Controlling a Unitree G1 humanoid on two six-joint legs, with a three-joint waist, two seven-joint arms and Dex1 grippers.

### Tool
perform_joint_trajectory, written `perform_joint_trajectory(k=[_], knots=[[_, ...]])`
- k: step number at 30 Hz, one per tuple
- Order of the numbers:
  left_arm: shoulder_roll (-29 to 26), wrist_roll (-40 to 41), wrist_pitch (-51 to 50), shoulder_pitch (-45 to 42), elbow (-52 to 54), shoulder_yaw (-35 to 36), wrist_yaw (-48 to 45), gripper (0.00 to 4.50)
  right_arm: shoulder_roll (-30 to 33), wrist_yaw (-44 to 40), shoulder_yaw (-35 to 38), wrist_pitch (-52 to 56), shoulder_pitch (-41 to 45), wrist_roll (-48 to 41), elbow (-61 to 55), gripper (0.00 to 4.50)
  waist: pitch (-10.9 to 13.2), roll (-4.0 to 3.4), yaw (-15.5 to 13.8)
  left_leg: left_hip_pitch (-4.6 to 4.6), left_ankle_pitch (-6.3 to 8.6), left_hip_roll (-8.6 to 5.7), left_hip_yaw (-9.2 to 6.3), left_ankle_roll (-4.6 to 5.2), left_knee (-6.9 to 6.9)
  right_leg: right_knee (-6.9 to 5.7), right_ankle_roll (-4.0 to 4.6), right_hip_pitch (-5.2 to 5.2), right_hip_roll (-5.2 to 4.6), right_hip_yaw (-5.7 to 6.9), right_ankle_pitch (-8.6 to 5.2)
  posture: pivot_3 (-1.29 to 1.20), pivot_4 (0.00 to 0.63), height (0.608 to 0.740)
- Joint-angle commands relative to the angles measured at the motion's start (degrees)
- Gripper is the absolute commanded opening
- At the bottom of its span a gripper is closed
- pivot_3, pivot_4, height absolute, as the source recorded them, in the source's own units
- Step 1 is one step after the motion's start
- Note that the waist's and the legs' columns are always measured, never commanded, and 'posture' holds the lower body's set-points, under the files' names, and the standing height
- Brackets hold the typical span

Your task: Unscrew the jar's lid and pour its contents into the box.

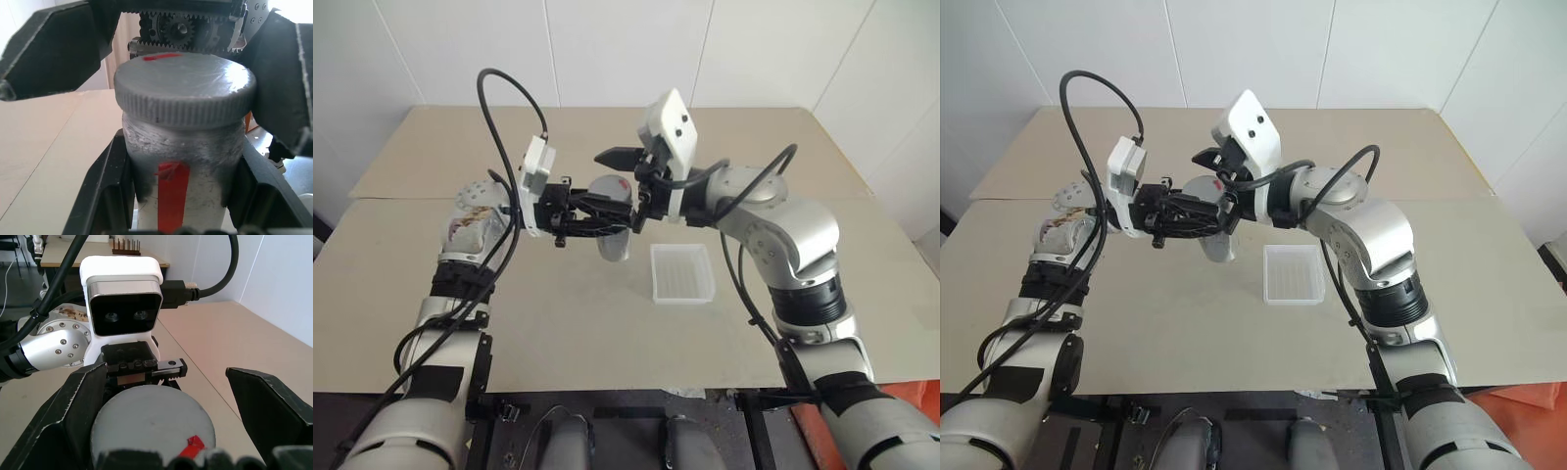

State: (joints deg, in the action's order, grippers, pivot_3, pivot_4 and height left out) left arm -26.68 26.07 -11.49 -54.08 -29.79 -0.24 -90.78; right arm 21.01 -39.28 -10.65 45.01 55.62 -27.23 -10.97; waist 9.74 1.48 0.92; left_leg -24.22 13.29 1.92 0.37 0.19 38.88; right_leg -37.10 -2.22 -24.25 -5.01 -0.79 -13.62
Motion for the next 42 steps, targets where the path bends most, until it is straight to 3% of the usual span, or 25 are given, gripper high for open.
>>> perform_joint_trajectory(k=[1,10,26,34,42], knots=[[-1.32,0.93,-0.1,-0.15,2.95,0.82,-1.13,2.02,3.6,-0.36,4.44,-0.62,-1.38,0.17,-2.13,4.43,0.0,0.0,-0.03,-0.01,0.0,0.0,0.0,0.0,0.0,0.0,0.0,0.0,0.0,0.0,0.0,0.0,0.15,0.74],[-1.64,0.87,0.06,-0.39,2.38,0.78,-1.43,2.02,9.83,-1.02,7.98,0.69,-5.58,-2.72,-6.48,4.43,0.0,0.0,0.06,0.0,0.0,0.0,0.0,0.0,0.0,0.0,0.0,0.01,0.0,-0.01,0.0,0.0,0.15,0.74],[-1.59,0.26,0.81,-0.97,0.91,0.71,-1.71,2.02,15.03,-4.14,10.66,2.46,-9.69,-8.35,-14.18,4.43,0.0,0.0,-0.09,-0.01,0.0,0.0,0.0,0.0,0.0,0.02,0.0,0.01,-0.01,-0.01,0.0,0.0,0.15,0.74],[-1.14,-0.28,1.45,-0.78,0.97,0.15,-1.71,2.02,9.2,1.41,6.86,11.15,-1.35,-11.28,-13.82,4.43,0.0,0.0,0.32,0.05,0.0,0.02,0.0,0.0,-0.02,0.0,0.0,-0.01,0.02,-0.04,0.0,0.0,0.15,0.74],[-1.22,-0.22,1.75,-0.41,1.47,0.07,-1.67,2.02,5.55,3.46,3.01,12.71,2.34,-8.59,-10.36,4.43,0.0,0.0,-0.19,-0.01,0.0,0.0,-0.01,0.0,0.0,0.01,0.0,0.0,0.0,0.0,0.0,0.0,0.15,0.74]])
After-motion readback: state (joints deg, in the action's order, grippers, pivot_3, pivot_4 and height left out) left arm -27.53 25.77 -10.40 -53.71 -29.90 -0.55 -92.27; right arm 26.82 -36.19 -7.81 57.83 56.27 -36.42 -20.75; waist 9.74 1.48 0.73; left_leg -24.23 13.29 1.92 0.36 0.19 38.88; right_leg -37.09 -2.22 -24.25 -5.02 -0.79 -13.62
